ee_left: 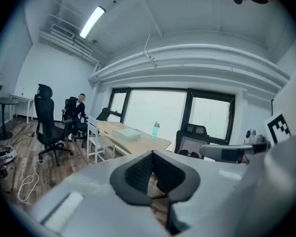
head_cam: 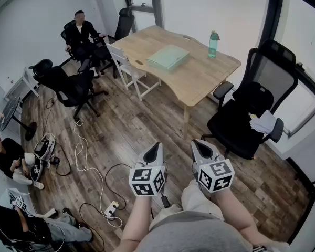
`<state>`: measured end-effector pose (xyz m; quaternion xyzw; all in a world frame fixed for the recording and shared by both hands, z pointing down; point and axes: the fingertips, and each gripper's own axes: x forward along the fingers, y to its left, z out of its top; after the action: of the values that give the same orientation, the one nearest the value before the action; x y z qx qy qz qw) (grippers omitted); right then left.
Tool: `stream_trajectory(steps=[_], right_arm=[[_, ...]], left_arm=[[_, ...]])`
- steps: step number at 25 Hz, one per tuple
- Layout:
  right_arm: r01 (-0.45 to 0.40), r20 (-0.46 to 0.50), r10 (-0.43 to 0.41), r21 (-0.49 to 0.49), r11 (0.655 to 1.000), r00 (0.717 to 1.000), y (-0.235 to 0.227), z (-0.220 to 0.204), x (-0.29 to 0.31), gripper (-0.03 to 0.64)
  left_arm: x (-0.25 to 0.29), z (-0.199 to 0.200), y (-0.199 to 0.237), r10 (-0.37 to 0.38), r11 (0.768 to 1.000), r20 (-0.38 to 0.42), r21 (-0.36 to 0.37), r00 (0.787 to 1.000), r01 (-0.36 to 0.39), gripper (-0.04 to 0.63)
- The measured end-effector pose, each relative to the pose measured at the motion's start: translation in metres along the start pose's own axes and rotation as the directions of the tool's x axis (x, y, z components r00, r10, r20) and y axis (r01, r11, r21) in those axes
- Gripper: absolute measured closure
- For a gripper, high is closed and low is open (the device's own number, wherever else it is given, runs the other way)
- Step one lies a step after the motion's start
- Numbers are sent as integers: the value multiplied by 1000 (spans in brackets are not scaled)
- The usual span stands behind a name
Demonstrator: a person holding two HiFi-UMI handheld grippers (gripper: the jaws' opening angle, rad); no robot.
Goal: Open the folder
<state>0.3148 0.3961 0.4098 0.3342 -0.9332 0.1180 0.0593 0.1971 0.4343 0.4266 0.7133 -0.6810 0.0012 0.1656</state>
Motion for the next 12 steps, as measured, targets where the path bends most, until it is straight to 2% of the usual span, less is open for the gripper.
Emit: stream_trajectory(steps=[12], right_arm=[[-31, 6, 31, 7, 999, 1000, 27, -1, 8, 617]], left_arm=[[-11, 2, 17, -4, 1000, 3, 8, 1000, 4, 591]])
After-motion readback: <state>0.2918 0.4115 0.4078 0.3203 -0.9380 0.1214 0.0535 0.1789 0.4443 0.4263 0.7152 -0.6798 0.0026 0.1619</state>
